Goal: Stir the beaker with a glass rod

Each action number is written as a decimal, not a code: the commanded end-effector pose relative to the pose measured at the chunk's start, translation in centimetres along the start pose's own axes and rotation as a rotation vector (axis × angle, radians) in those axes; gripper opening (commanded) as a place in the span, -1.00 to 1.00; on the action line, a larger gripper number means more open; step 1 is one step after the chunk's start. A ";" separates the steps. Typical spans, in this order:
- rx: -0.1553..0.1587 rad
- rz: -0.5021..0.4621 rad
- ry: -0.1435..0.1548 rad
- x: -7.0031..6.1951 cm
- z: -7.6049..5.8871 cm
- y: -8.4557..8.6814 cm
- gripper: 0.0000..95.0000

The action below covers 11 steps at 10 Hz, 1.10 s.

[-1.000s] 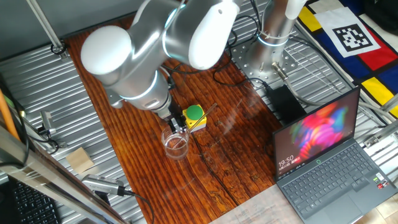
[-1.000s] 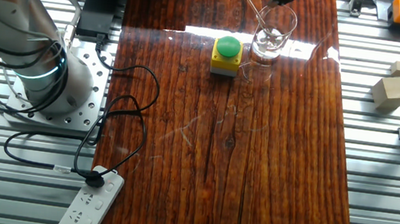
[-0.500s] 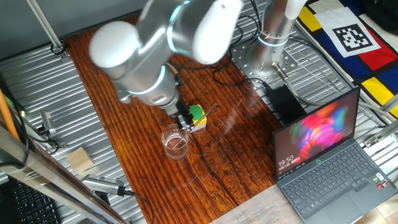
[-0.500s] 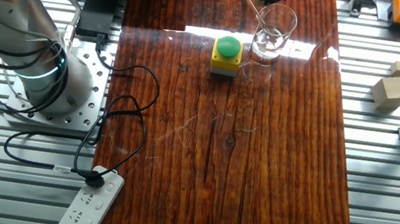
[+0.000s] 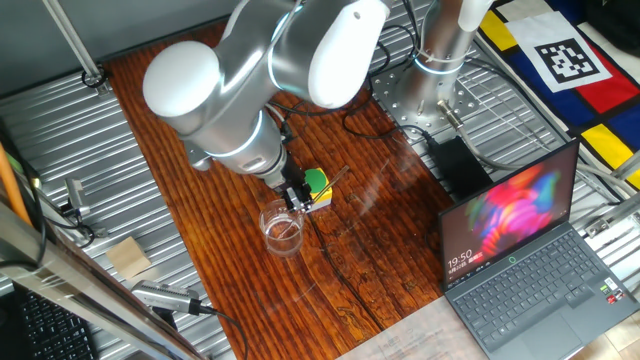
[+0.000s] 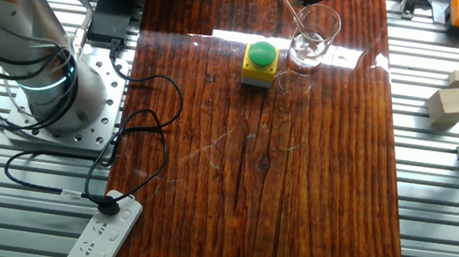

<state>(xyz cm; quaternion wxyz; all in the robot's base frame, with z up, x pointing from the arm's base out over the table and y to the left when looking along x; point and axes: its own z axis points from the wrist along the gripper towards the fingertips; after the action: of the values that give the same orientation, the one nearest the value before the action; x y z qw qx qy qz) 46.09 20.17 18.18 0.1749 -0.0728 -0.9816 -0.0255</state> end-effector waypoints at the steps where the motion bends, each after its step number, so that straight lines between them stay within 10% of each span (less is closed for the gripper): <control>1: 0.004 -0.004 0.004 0.2 0.0 -0.1 -0.60; 9: 0.005 0.002 0.009 0.2 -0.2 -0.1 -0.60; 10: 0.006 -0.004 0.009 0.2 -0.2 -0.1 -0.20; 11: 0.015 -0.009 0.007 0.2 -0.2 -0.1 -0.20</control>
<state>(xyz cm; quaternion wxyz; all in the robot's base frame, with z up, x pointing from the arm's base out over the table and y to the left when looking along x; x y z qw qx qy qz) 46.03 20.10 18.39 0.1793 -0.0676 -0.9813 -0.0185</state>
